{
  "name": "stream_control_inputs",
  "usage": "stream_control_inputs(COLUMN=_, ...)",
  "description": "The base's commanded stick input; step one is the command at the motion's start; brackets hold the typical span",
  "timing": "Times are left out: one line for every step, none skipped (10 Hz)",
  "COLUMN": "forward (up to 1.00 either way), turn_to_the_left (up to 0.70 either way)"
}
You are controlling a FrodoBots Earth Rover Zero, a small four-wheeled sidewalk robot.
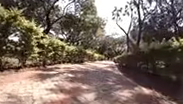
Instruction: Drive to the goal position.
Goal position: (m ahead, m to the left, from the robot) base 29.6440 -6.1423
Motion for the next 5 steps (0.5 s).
stream_control_inputs(forward=0.50, turn_to_the_left=0.00)
stream_control_inputs(forward=0.50, turn_to_the_left=0.00)
stream_control_inputs(forward=0.50, turn_to_the_left=0.00)
stream_control_inputs(forward=0.50, turn_to_the_left=0.00)
stream_control_inputs(forward=0.50, turn_to_the_left=0.00)
